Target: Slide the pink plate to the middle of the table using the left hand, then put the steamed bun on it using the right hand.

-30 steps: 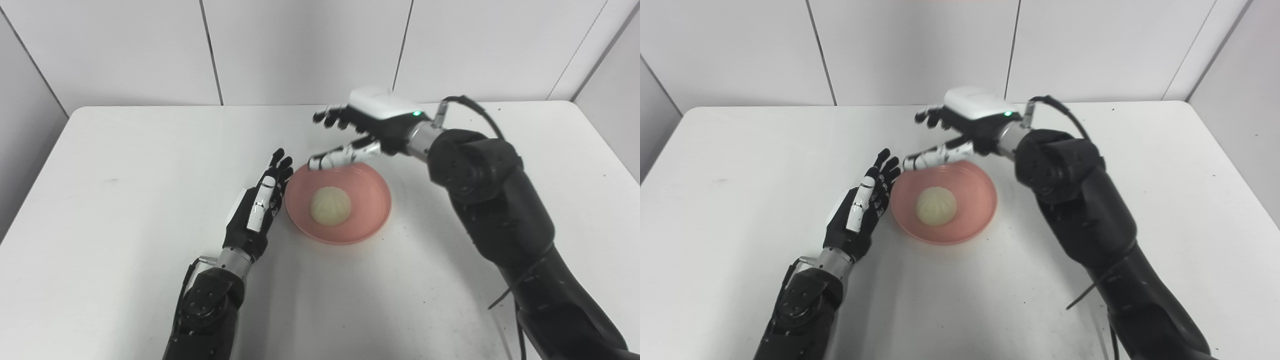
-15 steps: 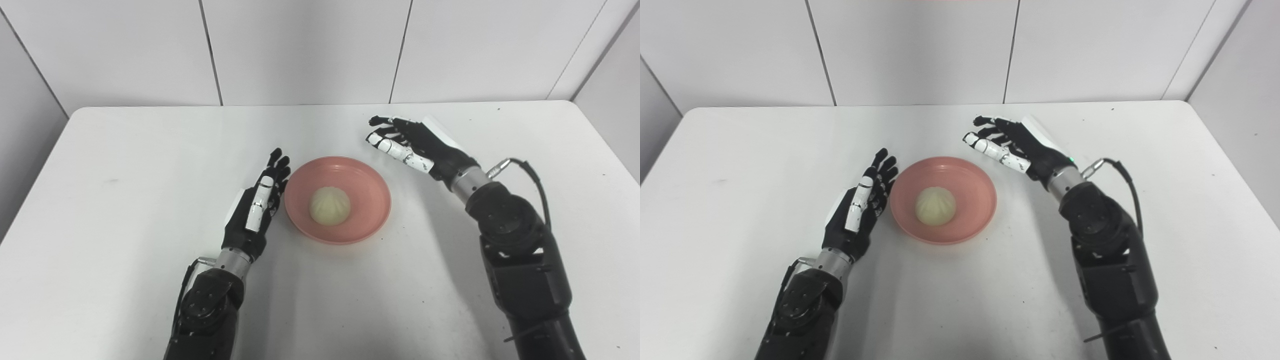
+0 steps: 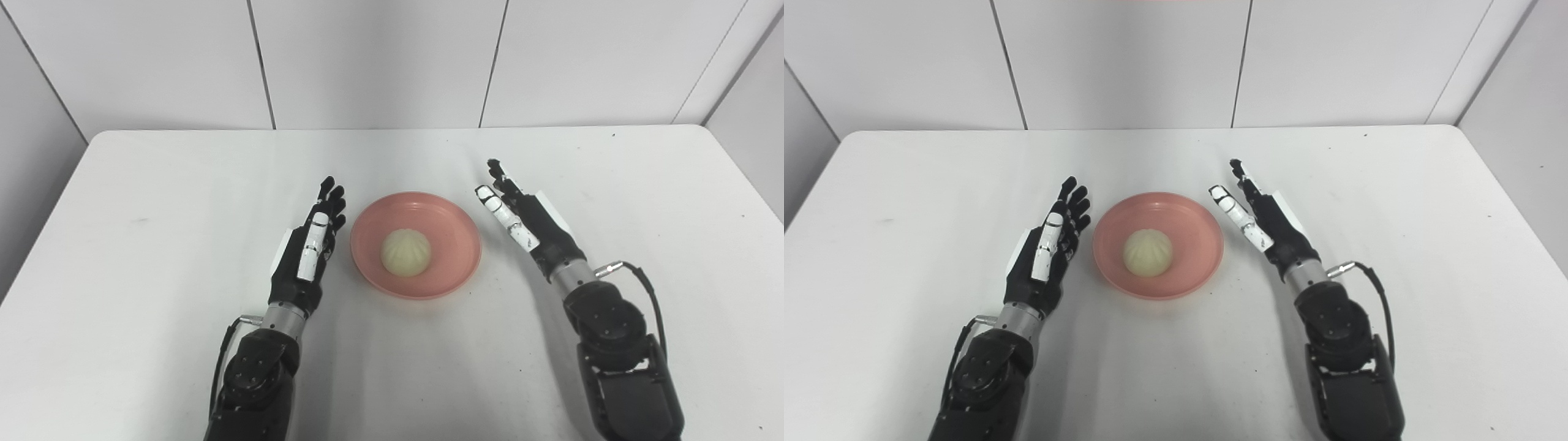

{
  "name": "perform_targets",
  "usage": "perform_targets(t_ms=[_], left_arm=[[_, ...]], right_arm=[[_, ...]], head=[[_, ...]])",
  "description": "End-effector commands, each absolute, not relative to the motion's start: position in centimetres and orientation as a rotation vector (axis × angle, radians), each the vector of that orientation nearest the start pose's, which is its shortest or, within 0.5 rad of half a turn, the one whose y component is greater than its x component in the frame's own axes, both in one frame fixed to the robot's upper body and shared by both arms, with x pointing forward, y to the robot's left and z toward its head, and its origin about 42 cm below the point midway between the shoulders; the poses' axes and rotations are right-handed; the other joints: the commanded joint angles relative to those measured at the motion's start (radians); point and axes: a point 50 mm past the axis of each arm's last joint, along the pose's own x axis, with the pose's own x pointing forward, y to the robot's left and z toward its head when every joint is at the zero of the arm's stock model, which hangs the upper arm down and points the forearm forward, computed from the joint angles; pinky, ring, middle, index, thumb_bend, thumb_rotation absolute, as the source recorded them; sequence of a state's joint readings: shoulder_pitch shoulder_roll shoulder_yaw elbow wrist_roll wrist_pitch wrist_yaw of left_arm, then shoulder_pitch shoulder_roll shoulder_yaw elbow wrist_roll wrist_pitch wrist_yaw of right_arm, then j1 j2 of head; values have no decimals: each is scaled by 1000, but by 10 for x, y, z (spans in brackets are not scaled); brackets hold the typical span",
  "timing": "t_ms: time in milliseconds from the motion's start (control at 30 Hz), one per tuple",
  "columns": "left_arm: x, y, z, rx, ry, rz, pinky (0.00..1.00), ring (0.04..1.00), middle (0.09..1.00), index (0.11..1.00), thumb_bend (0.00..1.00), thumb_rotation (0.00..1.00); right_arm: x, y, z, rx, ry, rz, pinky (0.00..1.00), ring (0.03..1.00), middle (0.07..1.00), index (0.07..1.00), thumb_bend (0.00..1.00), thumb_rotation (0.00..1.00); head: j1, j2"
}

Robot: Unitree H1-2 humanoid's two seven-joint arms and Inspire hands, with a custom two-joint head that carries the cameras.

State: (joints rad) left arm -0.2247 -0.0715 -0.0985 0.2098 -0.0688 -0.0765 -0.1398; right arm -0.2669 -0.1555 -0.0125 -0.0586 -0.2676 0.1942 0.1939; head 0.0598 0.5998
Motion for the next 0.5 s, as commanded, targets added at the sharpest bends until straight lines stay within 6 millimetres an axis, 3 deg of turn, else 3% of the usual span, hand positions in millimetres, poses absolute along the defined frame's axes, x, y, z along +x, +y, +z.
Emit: perform_targets(t_ms=[0, 267, 467], left_arm=[[322, 150, 69, -87, 25, -265, 1000, 1000, 1000, 1000, 513, 1000], [316, 151, 65, -78, 27, -258, 1000, 1000, 1000, 1000, 511, 1000], [308, 155, 63, -56, 20, -255, 1000, 1000, 1000, 1000, 490, 1000]], right_arm=[[365, -232, 194, -408, -230, 108, 1000, 1000, 1000, 1000, 487, 1000], [353, -225, 151, -279, -210, 85, 1000, 1000, 1000, 1000, 366, 1000], [342, -220, 131, -225, -160, 55, 1000, 1000, 1000, 1000, 354, 1000]], head=[[5, -8], [22, -24], [43, -24]])
